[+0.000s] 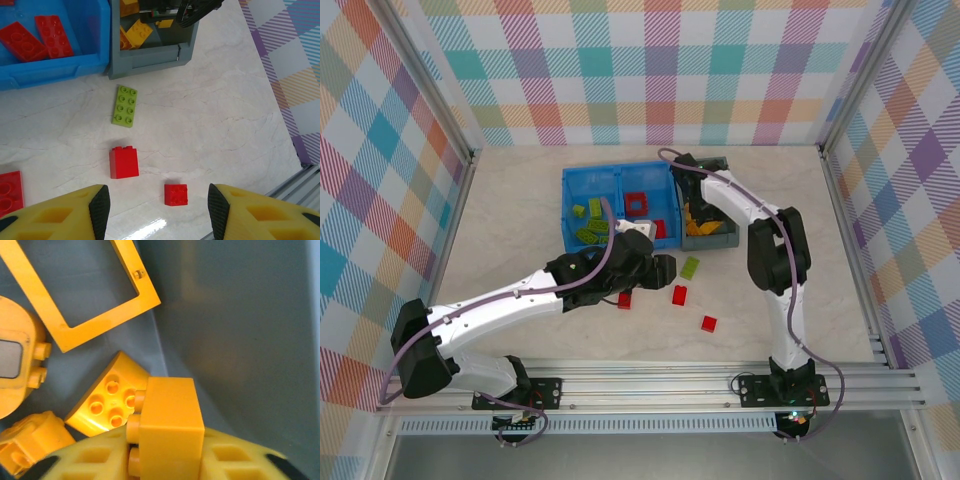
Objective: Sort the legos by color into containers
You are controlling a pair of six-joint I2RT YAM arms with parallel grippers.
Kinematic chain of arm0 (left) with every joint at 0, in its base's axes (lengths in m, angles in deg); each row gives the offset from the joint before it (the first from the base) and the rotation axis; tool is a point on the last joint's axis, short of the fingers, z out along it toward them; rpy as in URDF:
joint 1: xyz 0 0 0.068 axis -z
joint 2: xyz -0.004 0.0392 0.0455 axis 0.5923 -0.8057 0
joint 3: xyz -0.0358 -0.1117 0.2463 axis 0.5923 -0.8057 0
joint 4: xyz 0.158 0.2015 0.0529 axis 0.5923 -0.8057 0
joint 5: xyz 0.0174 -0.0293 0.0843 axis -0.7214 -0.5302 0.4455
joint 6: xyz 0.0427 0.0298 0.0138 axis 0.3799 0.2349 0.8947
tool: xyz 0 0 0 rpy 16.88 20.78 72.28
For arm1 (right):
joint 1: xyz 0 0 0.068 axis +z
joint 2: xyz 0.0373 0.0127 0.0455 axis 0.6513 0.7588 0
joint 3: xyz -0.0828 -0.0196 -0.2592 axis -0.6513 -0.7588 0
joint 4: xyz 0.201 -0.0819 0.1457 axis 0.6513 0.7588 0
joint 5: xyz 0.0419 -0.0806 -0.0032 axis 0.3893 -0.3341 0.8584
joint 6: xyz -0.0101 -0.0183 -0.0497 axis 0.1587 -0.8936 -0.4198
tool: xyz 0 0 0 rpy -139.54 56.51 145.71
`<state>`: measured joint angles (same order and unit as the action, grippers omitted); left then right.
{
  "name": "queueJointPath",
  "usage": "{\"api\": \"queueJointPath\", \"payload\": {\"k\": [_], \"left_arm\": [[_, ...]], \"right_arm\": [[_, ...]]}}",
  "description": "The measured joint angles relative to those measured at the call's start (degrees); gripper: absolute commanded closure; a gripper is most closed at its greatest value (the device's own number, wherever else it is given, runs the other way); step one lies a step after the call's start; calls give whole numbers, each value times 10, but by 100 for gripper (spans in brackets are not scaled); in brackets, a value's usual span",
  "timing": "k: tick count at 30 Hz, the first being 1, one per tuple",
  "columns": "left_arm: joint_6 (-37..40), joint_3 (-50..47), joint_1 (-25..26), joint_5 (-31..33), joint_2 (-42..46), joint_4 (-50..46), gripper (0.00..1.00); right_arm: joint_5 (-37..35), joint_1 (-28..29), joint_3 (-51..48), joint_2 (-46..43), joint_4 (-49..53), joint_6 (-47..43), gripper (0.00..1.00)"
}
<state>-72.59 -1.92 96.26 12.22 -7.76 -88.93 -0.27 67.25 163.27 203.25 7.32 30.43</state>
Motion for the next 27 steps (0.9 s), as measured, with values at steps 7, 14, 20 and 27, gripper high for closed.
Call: {"api": "queueJointPath", "payload": {"k": [7, 14, 20, 27], "left_arm": [[0, 0, 4, -1, 0, 0, 42], [-4, 4, 17, -2, -41, 0, 33], [-17, 33, 24, -2, -140, -27, 29], [-4, 125, 35, 3, -283, -68, 24]], "right_arm": [[-11, 8, 6, -2, 10, -15, 45], [-7, 49, 7, -103, 12, -18, 41], [59, 67, -105, -352, -40, -11, 32], [216, 62, -325, -638, -69, 4, 27]]}}
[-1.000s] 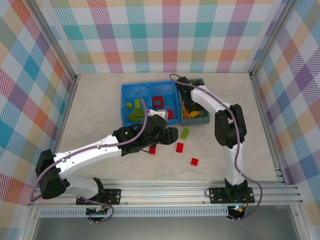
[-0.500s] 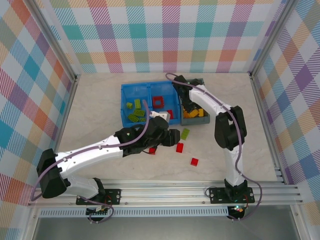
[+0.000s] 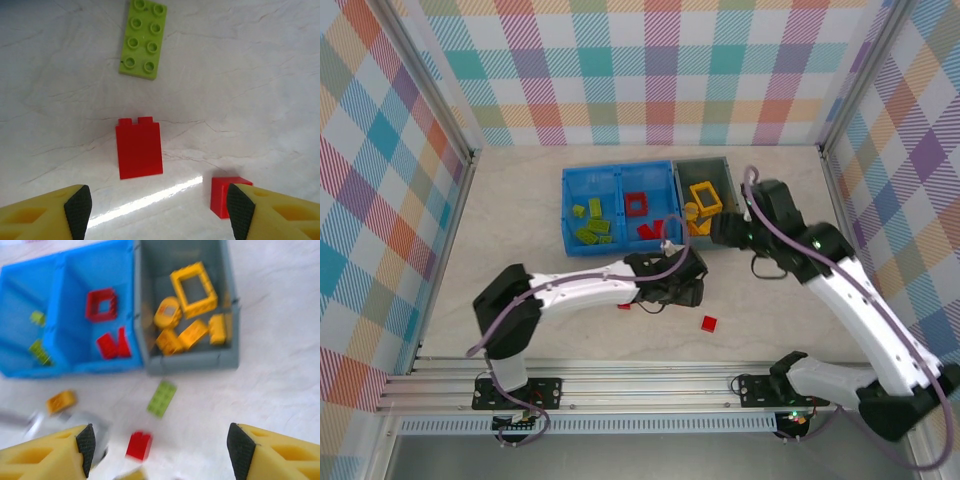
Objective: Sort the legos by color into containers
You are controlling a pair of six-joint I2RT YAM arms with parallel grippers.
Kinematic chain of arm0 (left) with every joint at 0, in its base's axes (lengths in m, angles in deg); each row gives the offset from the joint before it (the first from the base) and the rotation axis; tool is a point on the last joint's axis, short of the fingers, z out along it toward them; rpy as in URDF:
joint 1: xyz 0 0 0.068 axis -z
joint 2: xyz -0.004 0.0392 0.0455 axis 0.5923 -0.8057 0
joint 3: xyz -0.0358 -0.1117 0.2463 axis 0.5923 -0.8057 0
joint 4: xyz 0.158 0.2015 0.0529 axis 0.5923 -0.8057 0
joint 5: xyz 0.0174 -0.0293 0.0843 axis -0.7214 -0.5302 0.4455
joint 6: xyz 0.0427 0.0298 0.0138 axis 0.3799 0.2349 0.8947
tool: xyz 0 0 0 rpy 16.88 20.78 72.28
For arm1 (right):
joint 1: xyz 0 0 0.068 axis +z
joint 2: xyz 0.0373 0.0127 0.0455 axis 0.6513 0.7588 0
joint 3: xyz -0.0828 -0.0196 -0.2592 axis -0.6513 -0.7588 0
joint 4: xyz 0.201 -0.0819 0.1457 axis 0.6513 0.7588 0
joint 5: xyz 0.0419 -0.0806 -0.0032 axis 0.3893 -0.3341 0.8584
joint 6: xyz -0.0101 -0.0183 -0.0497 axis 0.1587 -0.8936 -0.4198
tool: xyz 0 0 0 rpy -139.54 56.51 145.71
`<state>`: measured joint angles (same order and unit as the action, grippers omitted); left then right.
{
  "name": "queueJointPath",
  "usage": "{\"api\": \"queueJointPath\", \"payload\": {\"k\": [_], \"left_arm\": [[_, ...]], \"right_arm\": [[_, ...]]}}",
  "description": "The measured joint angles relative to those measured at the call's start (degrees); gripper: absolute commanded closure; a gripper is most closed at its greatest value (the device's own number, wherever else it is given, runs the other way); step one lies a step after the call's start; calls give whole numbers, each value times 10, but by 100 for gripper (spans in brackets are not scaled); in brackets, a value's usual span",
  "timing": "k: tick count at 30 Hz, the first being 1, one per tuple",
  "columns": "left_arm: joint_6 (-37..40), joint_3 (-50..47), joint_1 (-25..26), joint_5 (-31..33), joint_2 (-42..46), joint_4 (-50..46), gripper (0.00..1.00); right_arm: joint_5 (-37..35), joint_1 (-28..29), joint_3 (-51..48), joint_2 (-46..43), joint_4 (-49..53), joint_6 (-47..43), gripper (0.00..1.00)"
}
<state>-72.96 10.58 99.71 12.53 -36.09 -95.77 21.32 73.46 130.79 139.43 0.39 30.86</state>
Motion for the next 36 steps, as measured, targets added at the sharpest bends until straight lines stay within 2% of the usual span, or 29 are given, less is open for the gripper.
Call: {"api": "queueJointPath", "payload": {"k": [4, 7, 9, 15, 20, 24, 27, 29, 33, 36], "left_arm": [[9, 31, 1, 7, -56, -26, 26], [16, 41, 1, 11, -83, -32, 31], [21, 43, 1, 14, -96, -39, 38], [39, 50, 1, 34, -120, -37, 69], [45, 49, 2, 65, -109, -39, 72], [45, 49, -10, 78, -49, -59, 72], [48, 58, -43, 72, 2, -85, 73], [53, 81, -83, 62, 19, -87, 73], [69, 139, -160, 36, 10, -85, 72], [79, 202, -209, 12, -30, -89, 72]], "right_arm": [[68, 0, -55, -79, 21, 23, 27], [93, 0, -71, -119, 37, 42, 28], [106, 0, -75, -135, 43, 52, 29], [129, 0, -82, -135, 43, 71, 30], [143, 0, -83, -126, 37, 72, 32], [178, 1, -94, -130, 7, 64, 32], [198, 16, -103, -139, -41, 55, 33], [196, 42, -113, -139, -67, 46, 33], [152, 140, -132, -118, -135, 20, 34], [93, 213, -142, -82, -200, -3, 34]]}}
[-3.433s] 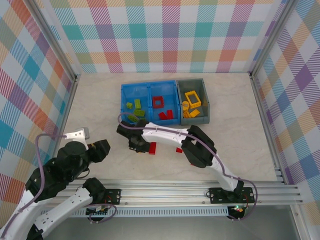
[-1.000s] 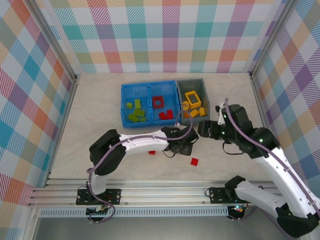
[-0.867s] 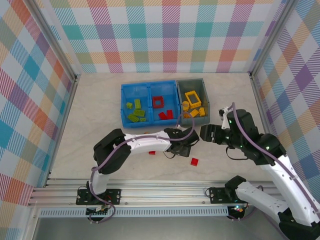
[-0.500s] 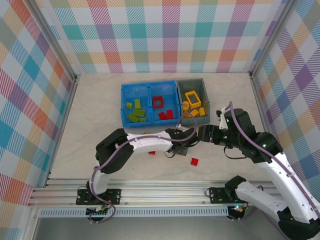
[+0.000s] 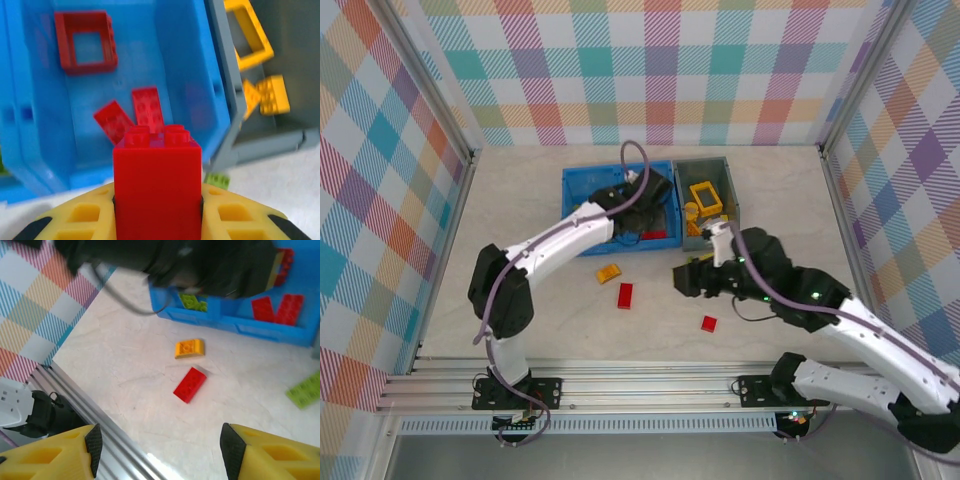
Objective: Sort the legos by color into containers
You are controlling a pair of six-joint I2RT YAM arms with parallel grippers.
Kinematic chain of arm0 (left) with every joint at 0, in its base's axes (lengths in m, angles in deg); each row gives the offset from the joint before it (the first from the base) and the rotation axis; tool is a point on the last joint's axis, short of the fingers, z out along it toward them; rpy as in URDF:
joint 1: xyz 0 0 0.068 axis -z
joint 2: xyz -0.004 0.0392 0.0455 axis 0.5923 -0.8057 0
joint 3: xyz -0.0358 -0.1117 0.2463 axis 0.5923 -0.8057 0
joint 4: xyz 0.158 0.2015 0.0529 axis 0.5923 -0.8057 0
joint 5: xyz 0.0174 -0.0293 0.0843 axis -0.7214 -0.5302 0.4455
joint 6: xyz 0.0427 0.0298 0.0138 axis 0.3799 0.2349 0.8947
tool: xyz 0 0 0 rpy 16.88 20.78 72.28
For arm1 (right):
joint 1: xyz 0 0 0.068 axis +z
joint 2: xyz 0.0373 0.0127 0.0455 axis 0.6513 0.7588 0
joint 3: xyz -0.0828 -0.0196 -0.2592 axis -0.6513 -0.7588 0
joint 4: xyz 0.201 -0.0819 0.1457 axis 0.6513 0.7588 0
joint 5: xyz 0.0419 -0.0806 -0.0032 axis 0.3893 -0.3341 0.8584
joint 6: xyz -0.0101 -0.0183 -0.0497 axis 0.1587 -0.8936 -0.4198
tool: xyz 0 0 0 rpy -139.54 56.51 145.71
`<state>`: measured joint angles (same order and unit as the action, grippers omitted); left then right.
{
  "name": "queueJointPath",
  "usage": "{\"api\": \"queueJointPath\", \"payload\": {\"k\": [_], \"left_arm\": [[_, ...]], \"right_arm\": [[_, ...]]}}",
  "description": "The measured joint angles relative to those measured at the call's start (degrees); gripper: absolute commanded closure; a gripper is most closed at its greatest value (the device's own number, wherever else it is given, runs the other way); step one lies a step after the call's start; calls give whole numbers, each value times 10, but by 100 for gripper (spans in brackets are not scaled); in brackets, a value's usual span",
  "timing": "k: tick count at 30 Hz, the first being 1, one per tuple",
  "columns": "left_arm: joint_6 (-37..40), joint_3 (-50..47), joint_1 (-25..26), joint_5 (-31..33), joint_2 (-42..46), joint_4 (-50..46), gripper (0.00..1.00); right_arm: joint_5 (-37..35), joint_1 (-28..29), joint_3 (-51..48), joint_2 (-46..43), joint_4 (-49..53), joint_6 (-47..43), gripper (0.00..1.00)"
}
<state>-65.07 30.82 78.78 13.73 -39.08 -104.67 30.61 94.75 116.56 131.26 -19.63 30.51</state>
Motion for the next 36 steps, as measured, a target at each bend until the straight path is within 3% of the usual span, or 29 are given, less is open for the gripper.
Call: {"api": "queueJointPath", "payload": {"k": [4, 12, 18, 22, 27, 36], "left_arm": [[12, 98, -46, -33, -89, -2, 72], [18, 254, -82, -70, -256, -27, 69], [20, 289, -90, -89, -300, -44, 42], [20, 285, -92, -91, -292, -53, 38], [18, 252, -88, -93, -238, -54, 42], [14, 118, -61, -70, -11, -24, 41]], "right_arm": [[-82, 55, -23, 54, -88, -29, 34], [-166, 61, -24, 107, -155, -40, 35], [-179, 61, -24, 106, -162, -40, 34], [-185, 61, -24, 106, -162, -31, 34], [-200, 62, -24, 106, -151, -18, 36], [-235, 62, -24, 88, -95, 21, 38]]}}
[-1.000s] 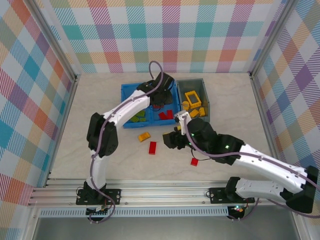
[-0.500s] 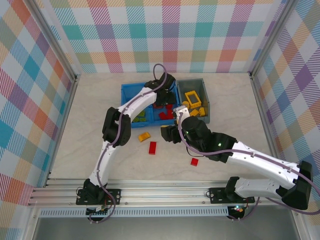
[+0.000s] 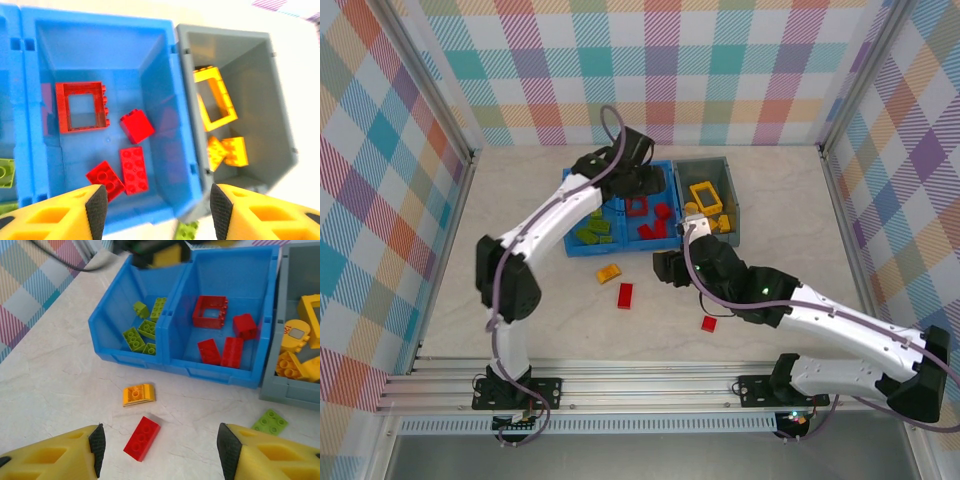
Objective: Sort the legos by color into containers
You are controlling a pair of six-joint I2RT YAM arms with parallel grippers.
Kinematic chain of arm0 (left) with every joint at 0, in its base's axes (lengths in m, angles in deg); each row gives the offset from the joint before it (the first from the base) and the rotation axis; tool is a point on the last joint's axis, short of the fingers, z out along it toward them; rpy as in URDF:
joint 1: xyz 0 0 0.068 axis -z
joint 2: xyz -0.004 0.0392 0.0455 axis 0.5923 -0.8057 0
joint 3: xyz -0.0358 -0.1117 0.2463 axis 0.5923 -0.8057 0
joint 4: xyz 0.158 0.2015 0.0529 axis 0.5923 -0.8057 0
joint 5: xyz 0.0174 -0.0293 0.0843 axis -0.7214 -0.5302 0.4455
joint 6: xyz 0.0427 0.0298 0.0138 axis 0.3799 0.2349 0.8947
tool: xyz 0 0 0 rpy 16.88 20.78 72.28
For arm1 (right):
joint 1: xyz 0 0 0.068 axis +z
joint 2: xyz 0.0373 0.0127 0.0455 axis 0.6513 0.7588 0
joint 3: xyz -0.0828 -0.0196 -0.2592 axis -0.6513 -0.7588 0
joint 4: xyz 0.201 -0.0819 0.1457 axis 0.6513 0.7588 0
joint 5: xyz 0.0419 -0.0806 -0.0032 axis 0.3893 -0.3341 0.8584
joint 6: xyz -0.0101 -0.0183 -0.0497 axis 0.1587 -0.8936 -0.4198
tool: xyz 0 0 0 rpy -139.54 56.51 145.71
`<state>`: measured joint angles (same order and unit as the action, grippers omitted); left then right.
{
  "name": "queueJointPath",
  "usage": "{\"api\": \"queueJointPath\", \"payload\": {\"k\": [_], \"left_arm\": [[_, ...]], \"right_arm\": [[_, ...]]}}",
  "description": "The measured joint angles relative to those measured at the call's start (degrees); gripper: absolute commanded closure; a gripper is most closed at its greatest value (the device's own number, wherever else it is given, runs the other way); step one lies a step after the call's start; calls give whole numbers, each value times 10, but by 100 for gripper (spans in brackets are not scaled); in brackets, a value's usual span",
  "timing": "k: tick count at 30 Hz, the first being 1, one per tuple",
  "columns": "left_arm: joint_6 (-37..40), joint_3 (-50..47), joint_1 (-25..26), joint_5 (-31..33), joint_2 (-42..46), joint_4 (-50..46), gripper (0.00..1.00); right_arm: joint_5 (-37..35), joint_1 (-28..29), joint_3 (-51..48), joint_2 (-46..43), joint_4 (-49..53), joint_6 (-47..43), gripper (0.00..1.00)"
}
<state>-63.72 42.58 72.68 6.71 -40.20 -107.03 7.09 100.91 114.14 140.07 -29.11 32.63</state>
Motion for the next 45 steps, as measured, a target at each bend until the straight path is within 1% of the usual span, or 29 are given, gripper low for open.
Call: {"api": "queueJointPath", "payload": {"k": [4, 8, 10, 12, 15, 18, 21, 23, 26, 29, 33, 39, 45], "left_arm": [[-8, -101, 28, 21, 121, 18, 41], [-35, -236, 62, 63, 265, 16, 40], [-56, -306, 78, 94, 342, 12, 40], [-82, -378, 92, 130, 432, 1, 40], [-116, -464, 101, 170, 559, -26, 40], [-142, -516, 101, 202, 658, -71, 40], [-157, -527, 101, 227, 729, -118, 40], [-163, -527, 101, 238, 755, -137, 41], [-164, -528, 101, 253, 774, -159, 41], [-163, -528, 101, 261, 773, -170, 41], [-163, -528, 101, 265, 770, -172, 41], [-162, -528, 101, 265, 761, -172, 41], [-157, -528, 101, 264, 757, -175, 41]], "right_arm": [[-5, 0, 10, 14, 32, 18, 38], [18, 1, 34, 69, 39, 42, 38], [40, 3, 55, 116, 38, 47, 36], [68, 7, 95, 189, 40, 49, 31], [106, 10, 172, 304, 49, 26, 24], [127, 9, 237, 402, 60, -31, 21], [132, 8, 285, 473, 87, -103, 18], [138, 3, 308, 506, 103, -153, 17], [168, -12, 329, 538, 118, -223, 16], [203, -26, 361, 564, 132, -279, 16], [243, -40, 434, 608, 148, -341, 15], [276, -51, 523, 683, 175, -384, 16], [289, -52, 543, 708, 199, -398, 16]]}}
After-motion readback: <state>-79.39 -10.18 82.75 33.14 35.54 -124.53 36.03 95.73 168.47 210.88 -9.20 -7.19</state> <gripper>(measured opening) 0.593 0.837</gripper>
